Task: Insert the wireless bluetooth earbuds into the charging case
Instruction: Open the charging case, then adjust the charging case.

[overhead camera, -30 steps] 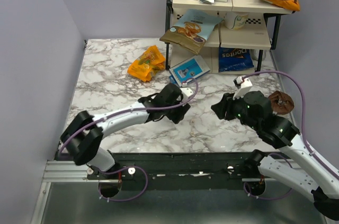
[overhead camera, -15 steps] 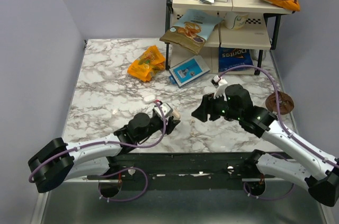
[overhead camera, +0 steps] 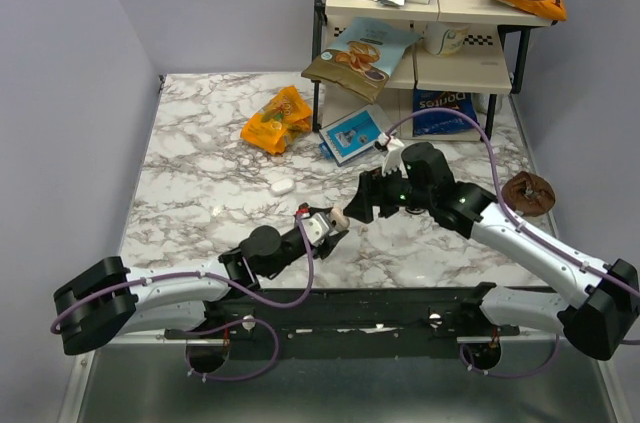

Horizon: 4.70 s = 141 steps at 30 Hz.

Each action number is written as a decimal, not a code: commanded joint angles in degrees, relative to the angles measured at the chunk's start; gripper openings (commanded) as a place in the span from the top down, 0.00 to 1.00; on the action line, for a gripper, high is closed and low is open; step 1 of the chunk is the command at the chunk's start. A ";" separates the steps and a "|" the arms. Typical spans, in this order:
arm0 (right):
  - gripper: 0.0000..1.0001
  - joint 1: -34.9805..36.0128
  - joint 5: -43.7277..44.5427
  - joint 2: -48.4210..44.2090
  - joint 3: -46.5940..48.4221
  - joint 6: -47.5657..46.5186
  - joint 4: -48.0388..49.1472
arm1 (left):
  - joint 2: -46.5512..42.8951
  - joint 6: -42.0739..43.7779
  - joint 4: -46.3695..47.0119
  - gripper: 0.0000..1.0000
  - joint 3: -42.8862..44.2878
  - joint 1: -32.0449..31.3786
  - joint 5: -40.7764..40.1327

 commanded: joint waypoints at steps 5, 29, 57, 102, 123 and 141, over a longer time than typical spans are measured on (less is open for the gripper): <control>0.19 0.98 -3.02 3.08 3.38 -2.62 0.98 | 0.72 5.15 -1.10 1.00 1.74 -1.88 -2.22; 0.21 1.51 0.58 5.63 3.12 -3.14 -2.62 | -2.79 5.33 -2.33 1.00 1.92 -3.90 -4.24; 0.21 0.98 5.78 0.71 3.38 -1.82 -2.89 | -5.96 4.98 -2.59 1.00 -0.81 -4.60 -7.23; 0.99 0.98 -3.20 -2.19 4.87 -7.54 -1.30 | -5.60 -1.87 -13.30 0.01 5.52 -5.13 -14.95; 0.99 7.92 3.56 -16.34 -2.86 -30.12 3.09 | -4.74 -14.88 -31.78 0.05 18.26 15.17 50.16; 0.99 9.59 0.41 -14.24 -1.71 -28.89 2.91 | -0.86 -18.40 -22.11 0.17 18.00 15.17 47.53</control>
